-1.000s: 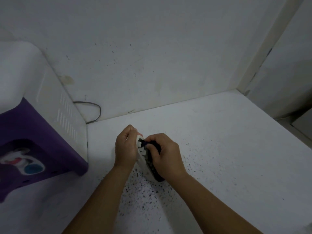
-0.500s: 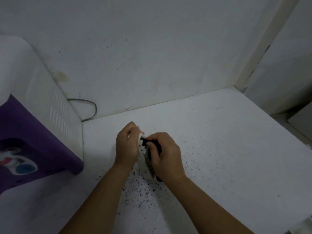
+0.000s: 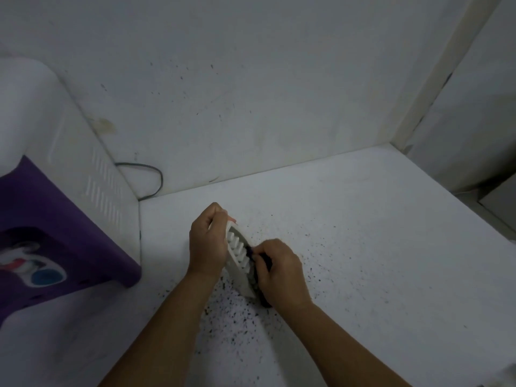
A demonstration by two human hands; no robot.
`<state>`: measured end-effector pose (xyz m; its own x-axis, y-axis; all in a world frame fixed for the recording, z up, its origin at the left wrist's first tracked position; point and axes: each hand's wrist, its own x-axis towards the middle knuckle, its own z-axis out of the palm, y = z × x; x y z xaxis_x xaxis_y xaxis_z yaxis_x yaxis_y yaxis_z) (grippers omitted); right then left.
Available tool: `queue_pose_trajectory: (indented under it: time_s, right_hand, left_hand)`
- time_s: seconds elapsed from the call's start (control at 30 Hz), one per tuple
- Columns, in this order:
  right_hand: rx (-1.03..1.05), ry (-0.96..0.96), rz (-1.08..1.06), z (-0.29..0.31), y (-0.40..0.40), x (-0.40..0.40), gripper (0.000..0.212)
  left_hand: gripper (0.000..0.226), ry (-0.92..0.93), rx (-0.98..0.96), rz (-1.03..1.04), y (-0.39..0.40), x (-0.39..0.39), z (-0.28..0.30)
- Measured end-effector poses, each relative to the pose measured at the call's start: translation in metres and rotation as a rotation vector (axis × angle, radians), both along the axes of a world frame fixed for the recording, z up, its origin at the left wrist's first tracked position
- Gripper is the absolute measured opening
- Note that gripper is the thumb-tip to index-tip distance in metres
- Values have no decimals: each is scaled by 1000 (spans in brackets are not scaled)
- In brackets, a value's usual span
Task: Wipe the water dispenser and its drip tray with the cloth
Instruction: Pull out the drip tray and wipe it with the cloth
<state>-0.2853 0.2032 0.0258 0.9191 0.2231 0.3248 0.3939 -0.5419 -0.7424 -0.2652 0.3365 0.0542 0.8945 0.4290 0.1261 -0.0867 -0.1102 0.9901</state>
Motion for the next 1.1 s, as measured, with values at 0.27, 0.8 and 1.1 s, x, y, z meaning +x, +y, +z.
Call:
queue_pose_trajectory:
  time_s: [0.27, 0.8, 1.1]
  right_hand:
    - [9, -63, 1, -6, 2, 4, 8]
    - [-95, 225, -41, -30, -9, 2, 10]
    - [-117, 242, -32, -46, -12, -4, 13]
  left_hand:
    - [35, -7, 2, 20, 0, 0, 0]
    - [36, -8, -64, 59, 5, -1, -4]
    - [37, -16, -27, 81, 9, -6, -7]
